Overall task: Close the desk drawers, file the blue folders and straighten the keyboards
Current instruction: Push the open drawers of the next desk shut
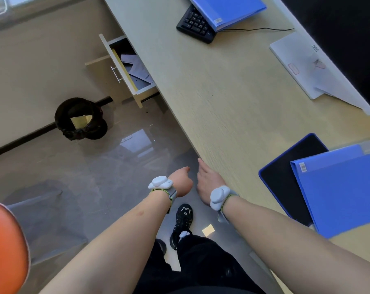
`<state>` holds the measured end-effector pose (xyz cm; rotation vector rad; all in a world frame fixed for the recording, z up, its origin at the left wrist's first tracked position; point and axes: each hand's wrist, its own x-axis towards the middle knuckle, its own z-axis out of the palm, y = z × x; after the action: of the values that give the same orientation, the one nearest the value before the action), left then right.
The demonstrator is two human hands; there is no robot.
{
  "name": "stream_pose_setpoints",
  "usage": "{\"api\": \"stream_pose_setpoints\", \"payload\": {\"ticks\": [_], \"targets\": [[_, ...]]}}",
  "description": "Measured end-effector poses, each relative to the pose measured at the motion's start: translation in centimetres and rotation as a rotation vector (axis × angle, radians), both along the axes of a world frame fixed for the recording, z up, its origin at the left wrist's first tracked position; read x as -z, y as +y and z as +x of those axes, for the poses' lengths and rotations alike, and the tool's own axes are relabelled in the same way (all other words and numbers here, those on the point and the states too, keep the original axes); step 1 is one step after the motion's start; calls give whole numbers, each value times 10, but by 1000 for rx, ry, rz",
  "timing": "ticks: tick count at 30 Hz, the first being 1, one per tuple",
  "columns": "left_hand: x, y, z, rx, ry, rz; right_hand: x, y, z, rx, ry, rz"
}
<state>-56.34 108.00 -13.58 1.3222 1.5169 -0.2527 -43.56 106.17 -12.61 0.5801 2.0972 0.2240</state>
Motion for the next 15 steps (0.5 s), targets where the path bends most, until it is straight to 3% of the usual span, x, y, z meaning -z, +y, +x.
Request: {"api": "stream_pose_setpoints", "payload": {"ticks": [2,4,10,15], "targets": [[2,6,5,-29,-32,10,-4,16,7,78,319,35],[7,15,9,-72,-50,59,-5,30,20,152,494,110],[14,40,17,-207,-171,120,3,33,36,491,701,134],[28,47,30,-56,-173,70,11,33,50,565,818,178]]}}
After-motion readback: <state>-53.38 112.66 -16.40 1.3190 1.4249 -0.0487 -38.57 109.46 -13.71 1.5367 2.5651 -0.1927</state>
